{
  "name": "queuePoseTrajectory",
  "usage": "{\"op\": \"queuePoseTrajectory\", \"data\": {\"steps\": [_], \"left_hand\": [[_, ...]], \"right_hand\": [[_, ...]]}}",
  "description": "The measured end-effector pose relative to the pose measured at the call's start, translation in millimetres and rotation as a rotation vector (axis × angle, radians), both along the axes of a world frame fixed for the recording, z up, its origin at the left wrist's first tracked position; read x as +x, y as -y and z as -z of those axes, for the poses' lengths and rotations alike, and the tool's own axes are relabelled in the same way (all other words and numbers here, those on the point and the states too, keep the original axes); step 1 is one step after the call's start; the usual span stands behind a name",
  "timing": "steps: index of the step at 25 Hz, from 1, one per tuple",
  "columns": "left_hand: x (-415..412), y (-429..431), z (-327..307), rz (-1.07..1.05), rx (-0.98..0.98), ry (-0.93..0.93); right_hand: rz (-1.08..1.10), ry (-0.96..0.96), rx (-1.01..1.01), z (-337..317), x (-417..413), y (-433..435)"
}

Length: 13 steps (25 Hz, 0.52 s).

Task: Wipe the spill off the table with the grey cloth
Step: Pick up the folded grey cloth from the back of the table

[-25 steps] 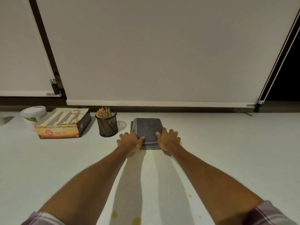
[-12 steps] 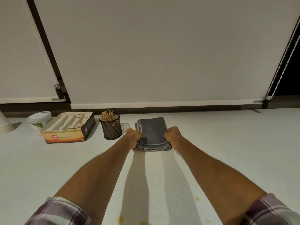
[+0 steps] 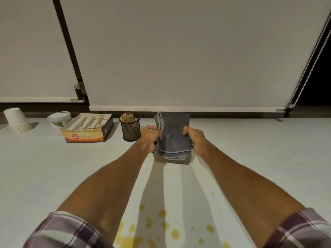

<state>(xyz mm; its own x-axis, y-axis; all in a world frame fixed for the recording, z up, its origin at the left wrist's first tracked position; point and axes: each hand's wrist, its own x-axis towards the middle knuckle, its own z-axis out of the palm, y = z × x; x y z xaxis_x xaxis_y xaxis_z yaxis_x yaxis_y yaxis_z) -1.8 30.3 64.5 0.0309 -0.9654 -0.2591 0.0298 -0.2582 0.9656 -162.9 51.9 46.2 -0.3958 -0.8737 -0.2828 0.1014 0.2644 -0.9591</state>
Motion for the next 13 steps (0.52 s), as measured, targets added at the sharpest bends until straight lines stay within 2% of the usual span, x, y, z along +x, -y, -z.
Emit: {"op": "queuePoseTrajectory", "data": {"steps": [4,6,9,13], "left_hand": [[5,-51,-30,0.160,0.191,-0.096],[8,-78,-42,0.235,0.238,-0.043],[20,-116,-51,0.350,0.161,0.050],[35,-174,-47,0.516,-0.017,0.052]], "right_hand": [[0.029,-0.039,0.010,-14,9,-50],[0.032,-0.020,0.006,-22,10,-82],[-0.025,-0.003,-0.004,-36,10,-136],[-0.061,0.013,-0.009,-48,11,-216]]}}
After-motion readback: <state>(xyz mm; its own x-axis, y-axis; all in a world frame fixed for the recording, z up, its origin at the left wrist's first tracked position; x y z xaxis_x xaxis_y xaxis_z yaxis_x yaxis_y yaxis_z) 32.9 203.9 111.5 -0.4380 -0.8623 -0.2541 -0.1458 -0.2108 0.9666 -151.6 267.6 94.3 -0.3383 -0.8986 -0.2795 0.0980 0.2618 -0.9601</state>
